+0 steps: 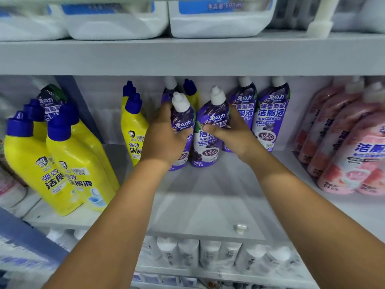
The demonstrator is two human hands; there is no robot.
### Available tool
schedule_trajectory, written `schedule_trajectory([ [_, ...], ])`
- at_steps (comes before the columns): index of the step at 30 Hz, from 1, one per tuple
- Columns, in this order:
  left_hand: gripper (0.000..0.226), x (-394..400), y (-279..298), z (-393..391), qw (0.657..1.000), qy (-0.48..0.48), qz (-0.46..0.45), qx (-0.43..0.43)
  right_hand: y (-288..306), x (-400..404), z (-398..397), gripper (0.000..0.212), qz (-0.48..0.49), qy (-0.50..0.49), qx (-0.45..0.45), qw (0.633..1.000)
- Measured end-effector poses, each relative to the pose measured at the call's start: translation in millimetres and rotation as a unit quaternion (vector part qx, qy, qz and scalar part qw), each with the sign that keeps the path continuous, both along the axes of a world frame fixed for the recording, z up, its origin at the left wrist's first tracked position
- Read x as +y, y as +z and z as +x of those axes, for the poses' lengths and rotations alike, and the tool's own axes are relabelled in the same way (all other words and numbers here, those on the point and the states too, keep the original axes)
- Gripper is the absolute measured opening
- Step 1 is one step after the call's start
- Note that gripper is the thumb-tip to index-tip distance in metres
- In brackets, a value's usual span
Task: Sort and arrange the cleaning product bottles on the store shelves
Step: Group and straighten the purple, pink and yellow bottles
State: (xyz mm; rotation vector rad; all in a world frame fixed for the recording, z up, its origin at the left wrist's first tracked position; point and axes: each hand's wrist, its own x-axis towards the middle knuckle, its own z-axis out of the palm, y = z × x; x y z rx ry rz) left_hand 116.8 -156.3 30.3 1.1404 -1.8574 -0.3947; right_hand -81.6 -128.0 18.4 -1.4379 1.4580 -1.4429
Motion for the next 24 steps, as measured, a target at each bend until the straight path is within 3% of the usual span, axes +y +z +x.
schedule_trajectory([
  [5, 0.06, 18, 3, -2, 0.992, -0.007, 0.059, 0.112, -11, 23, -9, 0.062, -0.017, 0.0, 0.03, 0.999],
  [10, 0.064, 29, 9, -23, 0.981, -0.086, 0.104, 0.139, -6, 50, -41, 0.044, -0.07, -0.042, -0.062, 0.995],
  [13, 0.053, 31, 11, -50, 0.973, -0.118, 0.115, 0.161, -2, 66, -70, 0.04, -0.092, -0.05, -0.12, 0.987],
  [19, 0.042, 21, 13, -109, 0.956, -0.187, 0.132, 0.185, -10, 71, -119, 0.039, -0.085, -0.098, -0.136, 0.982],
  [24, 0.047, -3, 8, -138, 0.961, -0.176, 0.131, 0.166, -17, 60, -140, 0.034, -0.088, -0.104, -0.139, 0.981],
])
